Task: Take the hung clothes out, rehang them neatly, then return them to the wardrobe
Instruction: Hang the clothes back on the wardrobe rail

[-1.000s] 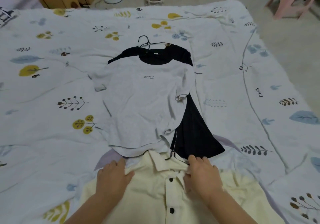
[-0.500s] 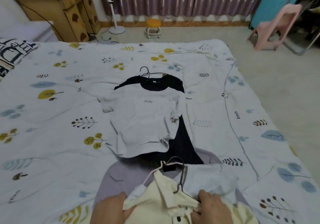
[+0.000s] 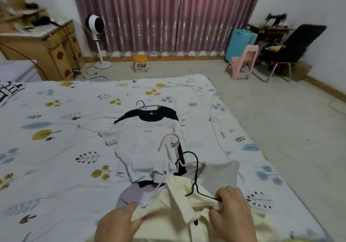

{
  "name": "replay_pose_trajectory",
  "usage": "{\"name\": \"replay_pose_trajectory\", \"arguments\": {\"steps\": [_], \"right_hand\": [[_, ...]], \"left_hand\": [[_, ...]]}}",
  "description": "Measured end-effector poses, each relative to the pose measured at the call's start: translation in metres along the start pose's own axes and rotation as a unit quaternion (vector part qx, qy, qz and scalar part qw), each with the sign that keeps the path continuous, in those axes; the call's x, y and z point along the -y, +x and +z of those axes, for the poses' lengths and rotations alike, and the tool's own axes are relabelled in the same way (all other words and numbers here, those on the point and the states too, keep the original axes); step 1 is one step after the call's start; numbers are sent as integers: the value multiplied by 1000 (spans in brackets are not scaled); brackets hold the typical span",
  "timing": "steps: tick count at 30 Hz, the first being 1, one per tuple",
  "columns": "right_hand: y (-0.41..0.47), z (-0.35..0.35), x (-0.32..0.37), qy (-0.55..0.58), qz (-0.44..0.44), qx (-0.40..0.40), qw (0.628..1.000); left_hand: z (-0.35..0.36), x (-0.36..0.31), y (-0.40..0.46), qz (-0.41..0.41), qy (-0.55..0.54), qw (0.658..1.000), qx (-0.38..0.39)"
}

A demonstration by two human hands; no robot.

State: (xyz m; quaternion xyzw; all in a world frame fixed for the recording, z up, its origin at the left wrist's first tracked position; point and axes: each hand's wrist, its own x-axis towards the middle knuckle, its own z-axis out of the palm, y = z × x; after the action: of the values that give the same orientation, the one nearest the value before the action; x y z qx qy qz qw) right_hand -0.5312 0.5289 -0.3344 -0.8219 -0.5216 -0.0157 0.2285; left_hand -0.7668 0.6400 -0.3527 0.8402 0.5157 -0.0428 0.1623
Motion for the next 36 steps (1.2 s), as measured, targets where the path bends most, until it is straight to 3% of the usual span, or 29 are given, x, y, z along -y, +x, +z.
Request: {"name": "replay_pose_trajectory", "arguments": {"steps": [4, 8, 12, 15, 22, 25, 28, 30, 33, 36], "right_hand": [[-23, -41, 12, 1, 9, -104, 994], [-45, -95, 28, 10, 19, -123, 992], [-62, -153, 41, 4, 2, -165, 986], [-74, -197, 47, -9, 18, -210, 977], [-87, -289, 58, -38, 9, -343, 939], [-101, -326, 52, -55, 51, -315, 946], [-120, -370, 36, -166, 91, -157, 969], [-132, -397, 26, -134, 74, -93, 984], [-155, -421, 20, -15, 56, -99, 993], [-179, -432, 18, 33, 56, -175, 982]], "left_hand": [[-31, -7, -32, 48, -21, 999, 2], [-74, -34, -61, 53, -120, 986, -106], [-112, -48, -84, 55, -56, 988, -130], [-150, -73, -96, 108, -47, 976, -186], [-211, -121, -126, 188, -84, 939, -275], [-226, -140, -142, 220, -114, 921, -301], [-233, -156, -160, 246, -136, 910, -306], [-234, -166, -171, 260, -151, 904, -303], [-235, -182, -186, 288, -174, 893, -299], [-241, -200, -198, 319, -195, 888, -270]]}}
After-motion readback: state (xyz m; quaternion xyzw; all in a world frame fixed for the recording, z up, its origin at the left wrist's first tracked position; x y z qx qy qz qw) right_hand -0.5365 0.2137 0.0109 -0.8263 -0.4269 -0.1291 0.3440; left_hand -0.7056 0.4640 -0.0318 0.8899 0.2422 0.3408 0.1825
